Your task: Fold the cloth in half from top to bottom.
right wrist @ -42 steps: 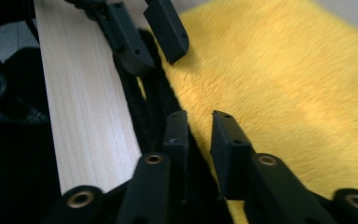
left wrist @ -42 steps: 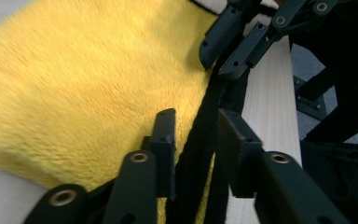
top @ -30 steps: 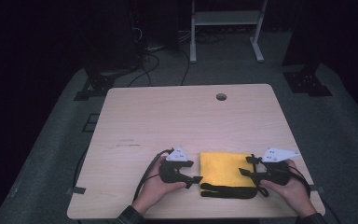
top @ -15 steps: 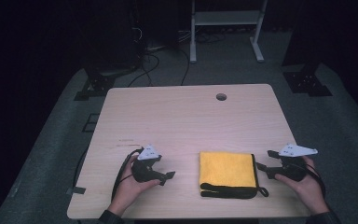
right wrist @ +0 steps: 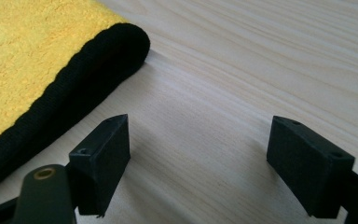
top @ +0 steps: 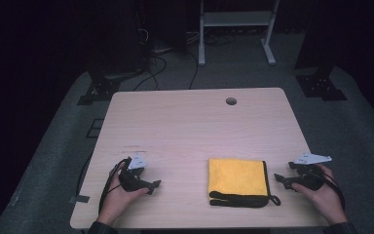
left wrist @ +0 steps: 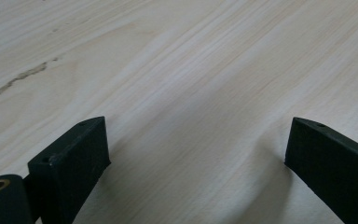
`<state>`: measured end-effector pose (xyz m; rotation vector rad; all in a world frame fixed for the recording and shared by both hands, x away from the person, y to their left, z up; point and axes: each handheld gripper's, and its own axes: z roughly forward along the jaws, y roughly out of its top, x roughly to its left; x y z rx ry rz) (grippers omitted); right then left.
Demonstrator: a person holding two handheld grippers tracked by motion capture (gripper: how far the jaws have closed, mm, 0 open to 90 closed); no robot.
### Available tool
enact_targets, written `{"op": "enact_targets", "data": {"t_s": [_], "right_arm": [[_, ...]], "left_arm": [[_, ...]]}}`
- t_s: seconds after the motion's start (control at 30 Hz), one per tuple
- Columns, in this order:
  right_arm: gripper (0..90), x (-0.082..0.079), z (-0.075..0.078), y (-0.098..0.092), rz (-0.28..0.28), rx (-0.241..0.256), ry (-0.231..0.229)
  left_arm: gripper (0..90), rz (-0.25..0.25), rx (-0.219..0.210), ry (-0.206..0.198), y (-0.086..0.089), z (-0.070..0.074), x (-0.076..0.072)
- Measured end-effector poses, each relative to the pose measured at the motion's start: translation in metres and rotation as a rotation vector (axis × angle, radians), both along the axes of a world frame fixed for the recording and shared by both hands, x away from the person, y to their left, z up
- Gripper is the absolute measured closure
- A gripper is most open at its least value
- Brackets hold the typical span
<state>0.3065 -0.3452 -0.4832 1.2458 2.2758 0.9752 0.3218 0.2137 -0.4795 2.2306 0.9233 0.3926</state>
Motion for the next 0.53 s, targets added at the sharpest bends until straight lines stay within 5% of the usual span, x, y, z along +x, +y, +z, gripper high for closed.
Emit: {"op": "enact_targets", "data": {"t_s": [0.53], "right_arm": [[14.5, -0.0009, -0.0036, -0.0022, -0.018, 0.016, -0.018]], "left_arm": [[0.0, -0.015, -0.022, -0.022, 0.0031, -0.0041, -0.0004]]}}
